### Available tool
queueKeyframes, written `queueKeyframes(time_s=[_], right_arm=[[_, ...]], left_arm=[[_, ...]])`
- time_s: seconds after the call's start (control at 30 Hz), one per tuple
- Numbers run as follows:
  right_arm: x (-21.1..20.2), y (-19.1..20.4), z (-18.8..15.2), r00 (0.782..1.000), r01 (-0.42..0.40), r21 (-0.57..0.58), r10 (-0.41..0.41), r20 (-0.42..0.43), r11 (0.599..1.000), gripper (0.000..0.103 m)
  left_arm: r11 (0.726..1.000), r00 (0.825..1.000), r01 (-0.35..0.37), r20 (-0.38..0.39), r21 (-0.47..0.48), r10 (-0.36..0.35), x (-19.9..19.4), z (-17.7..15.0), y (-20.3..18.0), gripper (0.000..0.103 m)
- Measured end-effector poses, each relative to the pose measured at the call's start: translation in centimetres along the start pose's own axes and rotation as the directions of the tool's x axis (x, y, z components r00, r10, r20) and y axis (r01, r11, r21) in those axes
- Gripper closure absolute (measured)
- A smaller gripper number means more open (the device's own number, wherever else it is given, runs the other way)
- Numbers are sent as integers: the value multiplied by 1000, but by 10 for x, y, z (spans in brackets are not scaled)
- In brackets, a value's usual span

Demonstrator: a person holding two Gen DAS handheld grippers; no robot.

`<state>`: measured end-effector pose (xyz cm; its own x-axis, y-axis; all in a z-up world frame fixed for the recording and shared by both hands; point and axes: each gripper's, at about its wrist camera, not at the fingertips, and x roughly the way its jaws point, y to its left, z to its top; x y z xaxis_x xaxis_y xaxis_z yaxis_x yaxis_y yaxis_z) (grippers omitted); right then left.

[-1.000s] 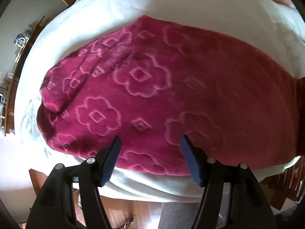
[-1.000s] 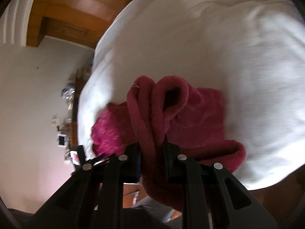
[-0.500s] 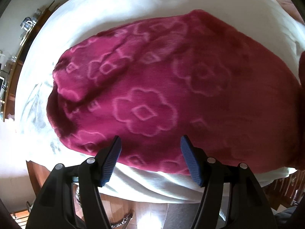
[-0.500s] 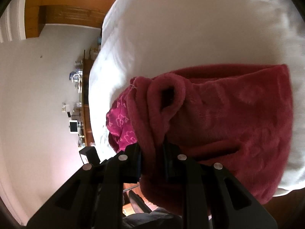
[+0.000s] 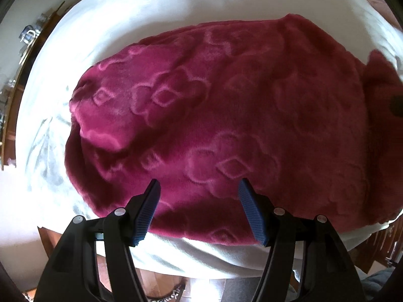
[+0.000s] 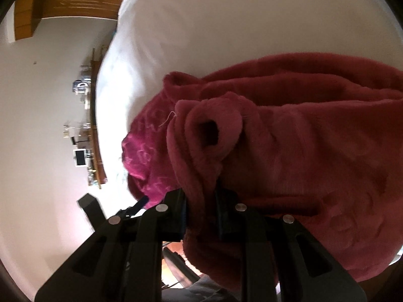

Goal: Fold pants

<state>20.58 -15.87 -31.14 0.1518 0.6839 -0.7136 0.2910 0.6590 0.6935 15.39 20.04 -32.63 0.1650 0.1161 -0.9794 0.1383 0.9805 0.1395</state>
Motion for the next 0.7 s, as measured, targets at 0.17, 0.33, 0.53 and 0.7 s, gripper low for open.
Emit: queueKeyframes(time_s=[0.17,0.33,0.53,0.7], right_arm=[[16,6,-4,999,47,16,-47,-7,999,73],[21,13,-6,999,31,22,-30,-14,999,61],[25,24,-11,999,6,11,-5,-37,1000,56],[26,30,-15,992,-103,35,106,-75,994,43]], left_arm=[[1000,1000,8,2,19,-8,6,16,5,39],[1000,1000,25,-1,11,-25,9,28,13,39],[999,999,38,0,4,-38,9,37,15,39],[999,999,43,2,0,-43,2,33,0,39]])
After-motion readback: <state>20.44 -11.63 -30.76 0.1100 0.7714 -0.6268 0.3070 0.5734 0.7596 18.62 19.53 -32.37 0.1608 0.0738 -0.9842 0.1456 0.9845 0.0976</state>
